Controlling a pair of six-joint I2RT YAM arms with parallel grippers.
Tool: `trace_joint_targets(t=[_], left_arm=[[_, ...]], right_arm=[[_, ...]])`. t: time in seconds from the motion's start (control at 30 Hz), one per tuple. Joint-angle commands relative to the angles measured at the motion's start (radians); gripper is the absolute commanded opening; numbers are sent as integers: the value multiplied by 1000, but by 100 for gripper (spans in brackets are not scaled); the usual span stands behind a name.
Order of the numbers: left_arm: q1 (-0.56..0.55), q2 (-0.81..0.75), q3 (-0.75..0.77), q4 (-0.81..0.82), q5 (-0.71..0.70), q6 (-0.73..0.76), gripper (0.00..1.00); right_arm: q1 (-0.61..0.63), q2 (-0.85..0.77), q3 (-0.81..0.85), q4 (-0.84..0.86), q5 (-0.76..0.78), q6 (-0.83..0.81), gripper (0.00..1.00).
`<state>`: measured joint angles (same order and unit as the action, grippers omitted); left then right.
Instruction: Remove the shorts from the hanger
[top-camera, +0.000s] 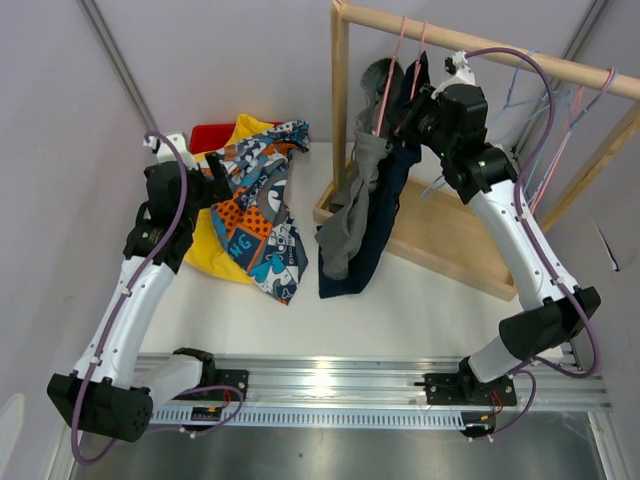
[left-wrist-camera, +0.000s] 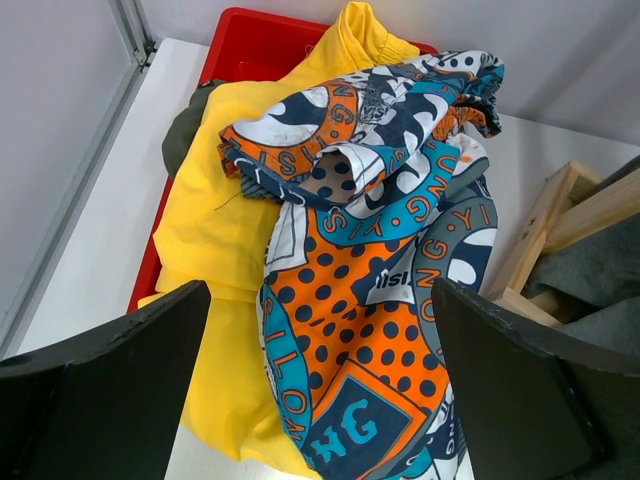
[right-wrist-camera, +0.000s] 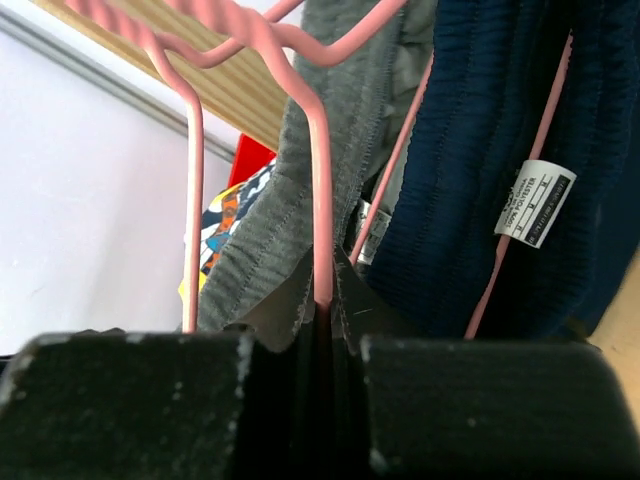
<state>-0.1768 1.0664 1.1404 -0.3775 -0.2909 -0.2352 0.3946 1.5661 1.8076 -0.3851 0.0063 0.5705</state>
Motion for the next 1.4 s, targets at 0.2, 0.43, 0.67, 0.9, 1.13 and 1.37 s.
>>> trace_joint_targets(t=[0.2,0.43,0.67,0.9,1.13,1.37], left_arm=[[-79,-59,57,71,73,68,99],[-453,23,373,-3,2,203,99],[-674,30,241,239,423,70,99],[-915,161,151,466,463,56,99],[-964,253,153,551,391,63,100],[-966,303,159,594,257,62,37]], right_arm=[[7,-182,131,-66,135,-112,0],[7,-213,228,-138,169,-143,0],[9,-268,161,-158,71,-29,0],[87,-293,84,-143,70,55,0],[153,-299,114,-176,83,106,0],[171,-382,70,-195,54,166,0]])
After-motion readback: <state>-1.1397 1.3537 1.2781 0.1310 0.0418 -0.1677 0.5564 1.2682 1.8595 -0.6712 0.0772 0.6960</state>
